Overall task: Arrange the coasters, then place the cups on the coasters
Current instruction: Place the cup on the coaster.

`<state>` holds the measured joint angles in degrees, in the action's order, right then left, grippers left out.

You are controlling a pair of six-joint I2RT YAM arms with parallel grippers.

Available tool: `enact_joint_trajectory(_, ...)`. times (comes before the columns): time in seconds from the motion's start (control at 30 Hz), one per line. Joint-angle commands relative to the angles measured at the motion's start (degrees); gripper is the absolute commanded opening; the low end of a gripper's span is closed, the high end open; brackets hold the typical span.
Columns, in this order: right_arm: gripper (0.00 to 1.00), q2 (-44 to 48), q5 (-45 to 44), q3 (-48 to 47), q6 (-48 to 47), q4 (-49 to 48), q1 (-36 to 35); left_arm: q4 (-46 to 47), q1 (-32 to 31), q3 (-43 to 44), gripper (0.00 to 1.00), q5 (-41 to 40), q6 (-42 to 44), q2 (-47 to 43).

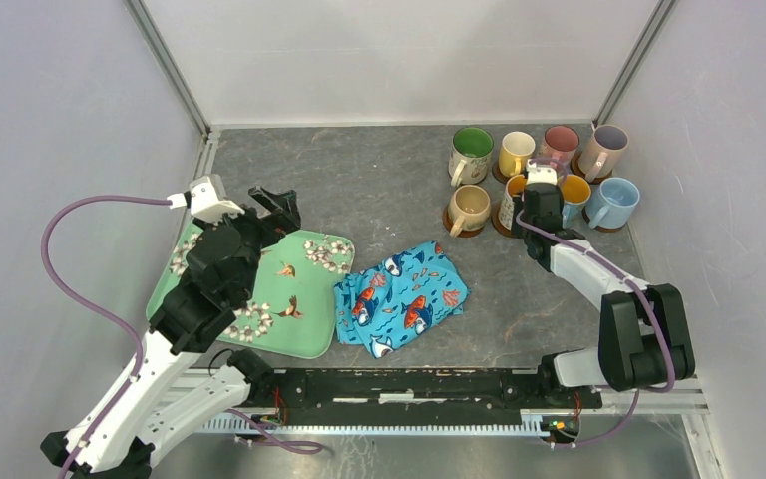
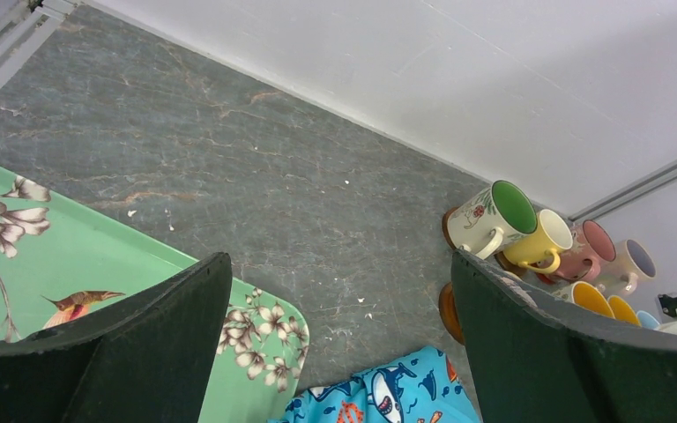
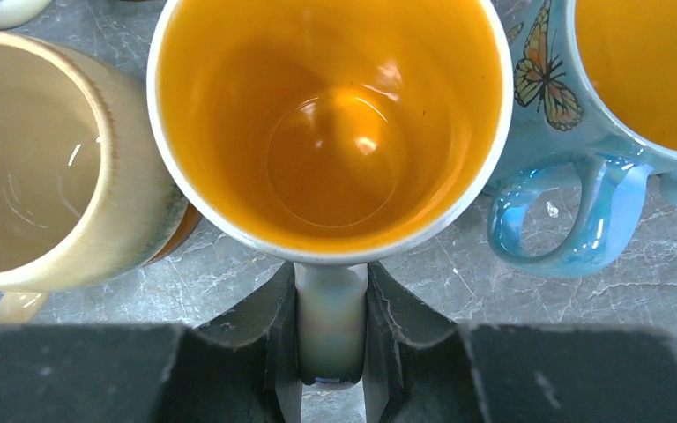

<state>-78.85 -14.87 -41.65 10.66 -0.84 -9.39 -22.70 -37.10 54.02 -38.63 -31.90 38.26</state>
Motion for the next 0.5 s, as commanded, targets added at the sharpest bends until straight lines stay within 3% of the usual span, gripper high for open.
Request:
enact_joint_trajectory(0.0,0.0,0.39,-1.04,-0.81,0.77,-8.52,0.65,0.11,-0.08,0.03,1.0,-0.09,-0.36,0.4)
enact_joint_trajectory(0.47,0.01,-0.67,0.74,-0.63,0.95,-9.23,1.12,0.64,-0.08,0.12,1.0,0.56,-0.44,1.29)
